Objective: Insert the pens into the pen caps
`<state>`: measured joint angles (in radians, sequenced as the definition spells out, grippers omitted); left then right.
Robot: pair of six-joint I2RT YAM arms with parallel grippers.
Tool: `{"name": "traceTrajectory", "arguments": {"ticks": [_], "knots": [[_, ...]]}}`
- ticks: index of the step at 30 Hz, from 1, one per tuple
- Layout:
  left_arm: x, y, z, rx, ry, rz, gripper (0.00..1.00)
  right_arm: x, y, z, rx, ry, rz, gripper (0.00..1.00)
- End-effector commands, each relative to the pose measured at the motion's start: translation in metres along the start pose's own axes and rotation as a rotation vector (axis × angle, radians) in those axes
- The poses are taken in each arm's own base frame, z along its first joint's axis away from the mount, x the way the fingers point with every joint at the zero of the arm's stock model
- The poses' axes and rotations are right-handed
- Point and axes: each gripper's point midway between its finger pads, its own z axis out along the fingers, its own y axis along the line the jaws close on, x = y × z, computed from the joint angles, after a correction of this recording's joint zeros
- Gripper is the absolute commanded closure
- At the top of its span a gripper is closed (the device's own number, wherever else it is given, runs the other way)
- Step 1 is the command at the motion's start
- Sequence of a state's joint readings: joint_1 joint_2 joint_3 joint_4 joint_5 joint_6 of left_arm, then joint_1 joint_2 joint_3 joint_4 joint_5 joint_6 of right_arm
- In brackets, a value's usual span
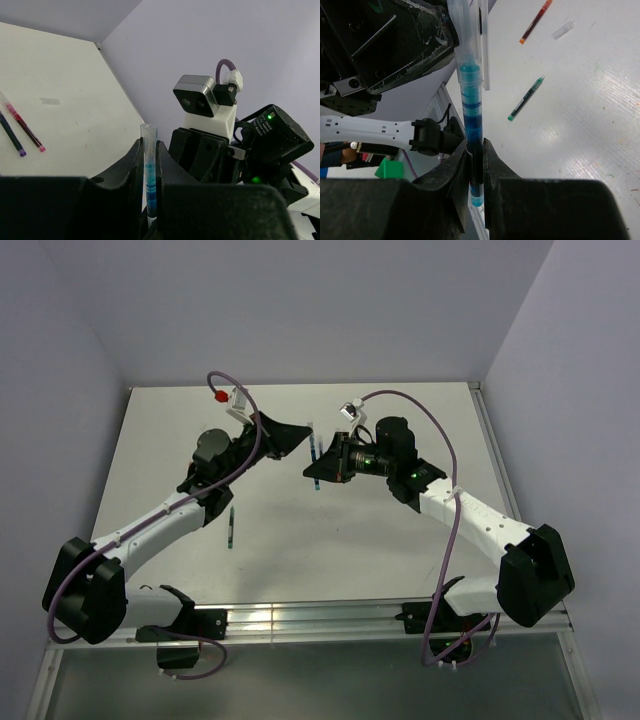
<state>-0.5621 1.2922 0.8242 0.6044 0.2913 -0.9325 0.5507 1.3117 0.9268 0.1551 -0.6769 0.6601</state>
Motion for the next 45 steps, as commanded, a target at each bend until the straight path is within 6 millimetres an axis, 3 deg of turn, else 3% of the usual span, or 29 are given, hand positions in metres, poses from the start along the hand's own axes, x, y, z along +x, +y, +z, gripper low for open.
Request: {"name": "traceTrajectory", "arguments": {"ticks": [1,45], "knots": [[0.027,-0.028,-0.008,0.078,0.127,0.025,1.0,-0.051,0.003,-0.012,0.028,-0.19,-0.075,1.0],[0.067,-0.041,-0.024,0.09,0.245,-0.017,1.0,-0.06,-0.003,-0.018,0.072,-0.219,-0.089,1.0]]}}
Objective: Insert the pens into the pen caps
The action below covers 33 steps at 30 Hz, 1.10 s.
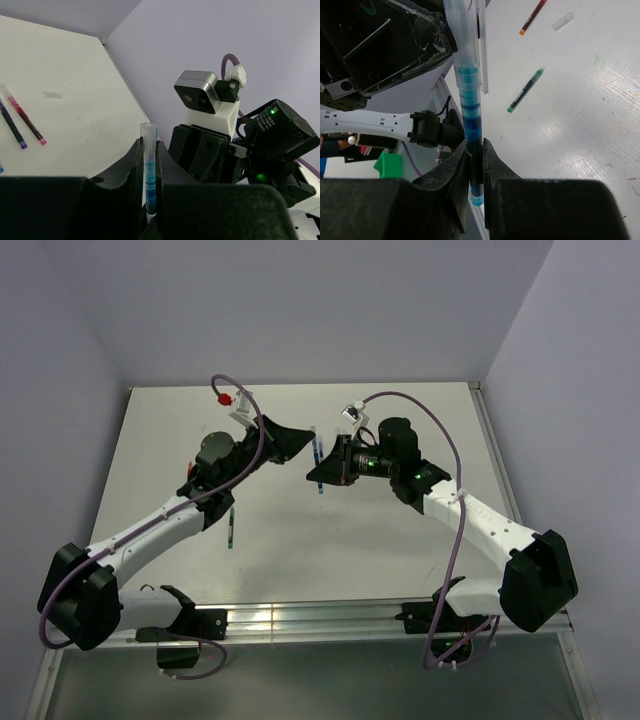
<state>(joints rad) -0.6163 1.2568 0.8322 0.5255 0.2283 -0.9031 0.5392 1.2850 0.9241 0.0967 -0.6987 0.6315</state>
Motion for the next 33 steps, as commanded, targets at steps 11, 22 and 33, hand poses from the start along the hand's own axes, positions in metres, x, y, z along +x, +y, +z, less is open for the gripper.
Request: {"name": "traceTrajectory", "arguments": {"ticks": [11,22,33], "knots": [[0.011,-0.029,0.001,0.03,0.099,0.044,0.66,-0.059,-0.002,-0.013,0.077,-0.219,-0.094,1.0],[-0.082,0.002,-0.023,-0.224,-0.118,0.08,0.35,-0.068,-0.034,-0.015,0.278,-0.185,-0.125,1.0],[-0.095,0.012,-0.105,-0.396,-0.133,0.161,0.32,-0.084,-0.215,-0.049,0.842,0.022,-0.081,1.0]]}}
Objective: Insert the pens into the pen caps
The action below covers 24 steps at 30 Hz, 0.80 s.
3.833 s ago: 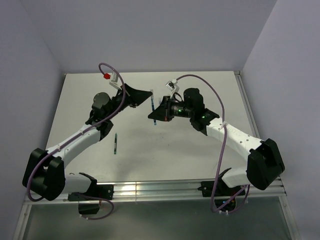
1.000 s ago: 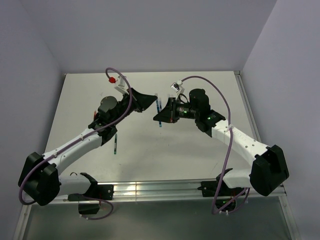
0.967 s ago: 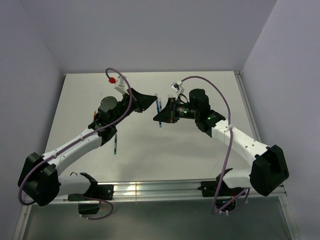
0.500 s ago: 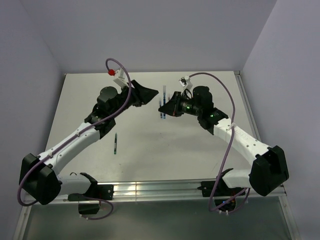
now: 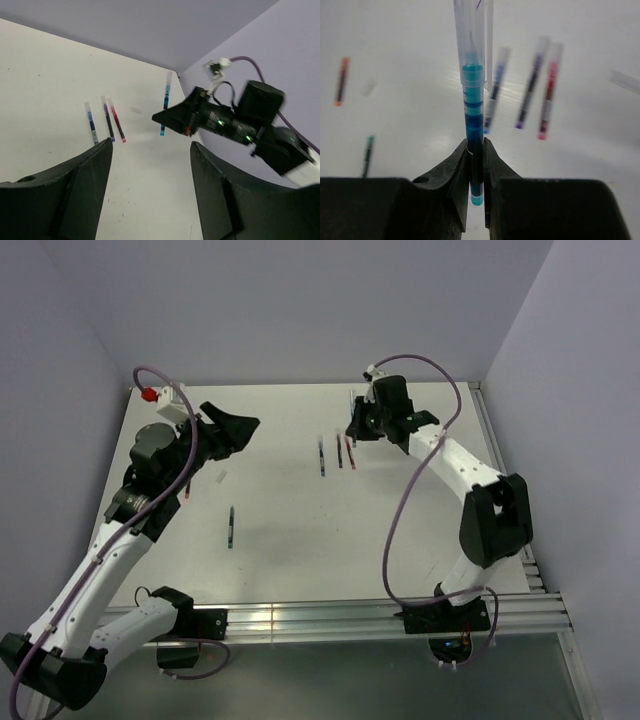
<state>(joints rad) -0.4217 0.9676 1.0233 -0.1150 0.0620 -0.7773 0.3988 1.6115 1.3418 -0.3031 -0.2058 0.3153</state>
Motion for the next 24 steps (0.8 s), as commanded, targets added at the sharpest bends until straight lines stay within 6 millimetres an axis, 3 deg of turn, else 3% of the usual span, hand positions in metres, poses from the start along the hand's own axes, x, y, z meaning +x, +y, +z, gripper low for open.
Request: {"name": "traceTrajectory", "arguments": {"ticks": [1,3,4,10,12,24], "knots": [[0.001,0.006,-0.025,-0.03,0.015,0.068,0.31,0.024,-0.077,0.018,0.177,0.142,0.005,1.0],[0.004,0.009,-0.033,-0.028,0.017,0.087,0.31,0.018,-0.089,0.026,0.193,0.146,-0.005,1.0],[0.005,0.008,-0.035,-0.022,0.022,0.092,0.31,0.03,-0.099,0.035,0.207,0.201,-0.001,1.0],[0.014,0.007,-0.04,0.01,0.055,0.112,0.31,0.039,-0.126,0.068,0.27,0.313,-0.05,1.0],[0.016,0.009,-0.038,0.01,0.059,0.115,0.31,0.039,-0.128,0.078,0.265,0.333,-0.05,1.0],[0.022,0.017,-0.029,0.011,0.076,0.125,0.32,0.064,-0.134,0.094,0.284,0.421,-0.06,0.99]]}}
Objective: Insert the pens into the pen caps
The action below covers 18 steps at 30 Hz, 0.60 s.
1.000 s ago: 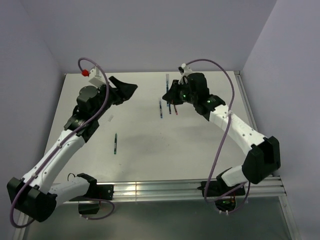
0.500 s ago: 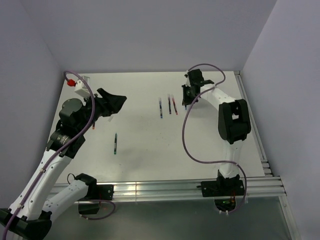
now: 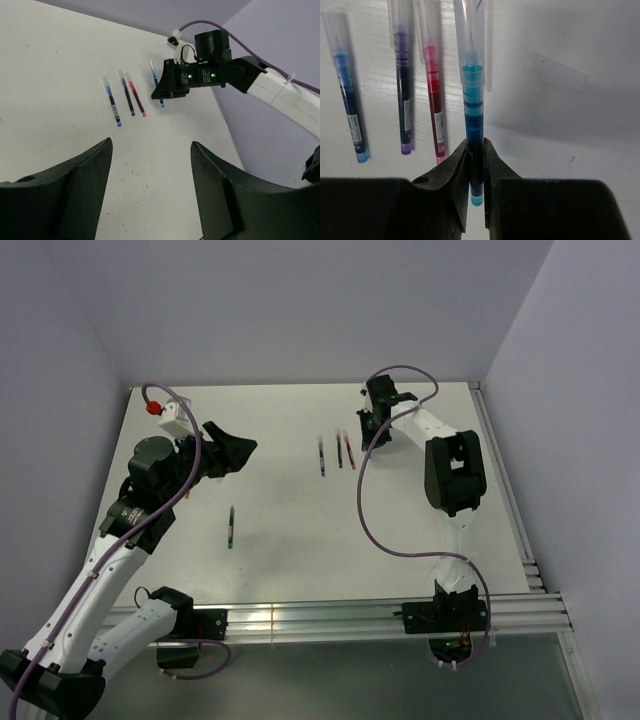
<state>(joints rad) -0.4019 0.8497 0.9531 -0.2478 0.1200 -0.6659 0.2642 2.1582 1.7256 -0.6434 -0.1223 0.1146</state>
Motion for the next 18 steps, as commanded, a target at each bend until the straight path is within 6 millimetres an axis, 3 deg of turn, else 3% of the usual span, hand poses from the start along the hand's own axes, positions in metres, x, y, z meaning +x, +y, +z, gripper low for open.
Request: {"name": "traceTrajectory", "arguments": {"ticks": [1,13,18], "knots": [[-0.004,-0.003,0.004,0.034,-0.015,0.026,0.32,-0.006,0.006,0.001,0.005,-0.005,-0.035,0.99],[0.004,0.008,0.011,0.009,0.008,0.028,0.32,0.006,0.015,0.022,0.013,0.039,-0.048,0.95],[0.007,0.011,0.014,0.006,0.018,0.024,0.32,0.006,0.015,0.02,0.013,0.041,-0.046,0.9]]}}
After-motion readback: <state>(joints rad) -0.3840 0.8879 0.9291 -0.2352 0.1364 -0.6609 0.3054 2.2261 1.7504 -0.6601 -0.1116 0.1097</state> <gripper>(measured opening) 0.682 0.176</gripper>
